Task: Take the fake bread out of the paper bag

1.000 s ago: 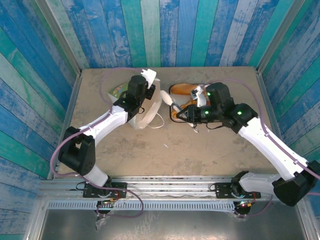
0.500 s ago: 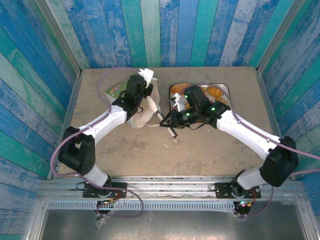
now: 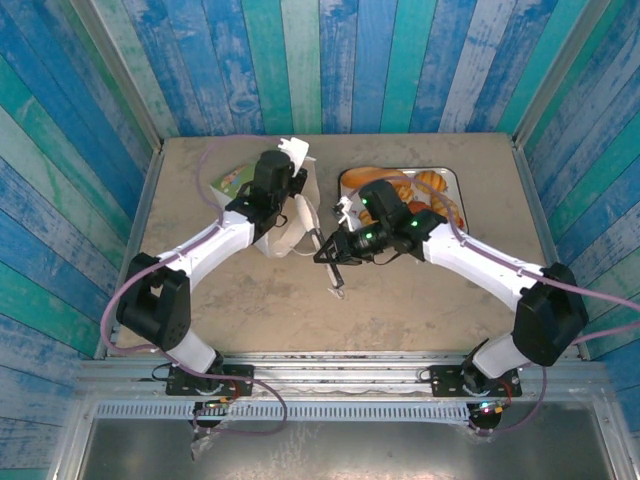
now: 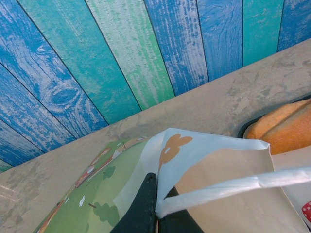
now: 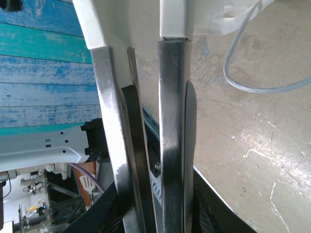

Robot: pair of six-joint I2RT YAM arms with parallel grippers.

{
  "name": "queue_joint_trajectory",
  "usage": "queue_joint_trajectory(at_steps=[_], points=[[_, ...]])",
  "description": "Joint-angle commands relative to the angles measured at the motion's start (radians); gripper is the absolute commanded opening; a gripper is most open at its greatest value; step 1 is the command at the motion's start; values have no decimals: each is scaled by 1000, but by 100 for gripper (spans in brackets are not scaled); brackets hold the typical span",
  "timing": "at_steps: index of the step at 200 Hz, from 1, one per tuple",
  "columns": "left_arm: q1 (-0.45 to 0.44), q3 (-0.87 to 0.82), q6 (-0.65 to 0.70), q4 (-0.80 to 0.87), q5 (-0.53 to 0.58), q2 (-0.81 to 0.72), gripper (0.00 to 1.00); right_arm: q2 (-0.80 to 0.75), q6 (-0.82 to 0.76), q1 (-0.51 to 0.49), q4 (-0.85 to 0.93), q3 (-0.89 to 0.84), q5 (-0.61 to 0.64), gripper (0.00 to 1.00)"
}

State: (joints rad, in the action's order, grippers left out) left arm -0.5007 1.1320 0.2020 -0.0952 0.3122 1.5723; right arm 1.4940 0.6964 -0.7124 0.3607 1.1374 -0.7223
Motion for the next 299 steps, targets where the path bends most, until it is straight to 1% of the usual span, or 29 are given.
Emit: queue_joint_trajectory(at_steps=[1, 55, 123, 169, 191, 217, 244, 299], points=[[-18, 14, 8, -8, -29, -47, 0, -40, 45, 33, -6, -33, 85, 32], [-18, 13, 4, -13, -41, -55, 0, -38, 20, 39, 44, -31, 83, 33], [-18, 22, 10, -8, -22, -45, 0, -156, 9, 46, 106, -93, 124, 32], [-19, 30, 8, -7, -14, -40, 0, -207, -1, 47, 167, -102, 139, 32], [-18, 27, 2, -12, -27, -43, 0, -209, -4, 47, 169, -95, 140, 32], [-17, 17, -9, -18, -51, -50, 0, -178, -16, 48, 166, -51, 128, 32], [-18, -17, -20, -55, -86, -74, 1, -111, -25, 46, 143, 9, 92, 33], [-18, -55, -43, -93, -119, -103, 1, 102, 19, 45, 28, 93, 3, 34]])
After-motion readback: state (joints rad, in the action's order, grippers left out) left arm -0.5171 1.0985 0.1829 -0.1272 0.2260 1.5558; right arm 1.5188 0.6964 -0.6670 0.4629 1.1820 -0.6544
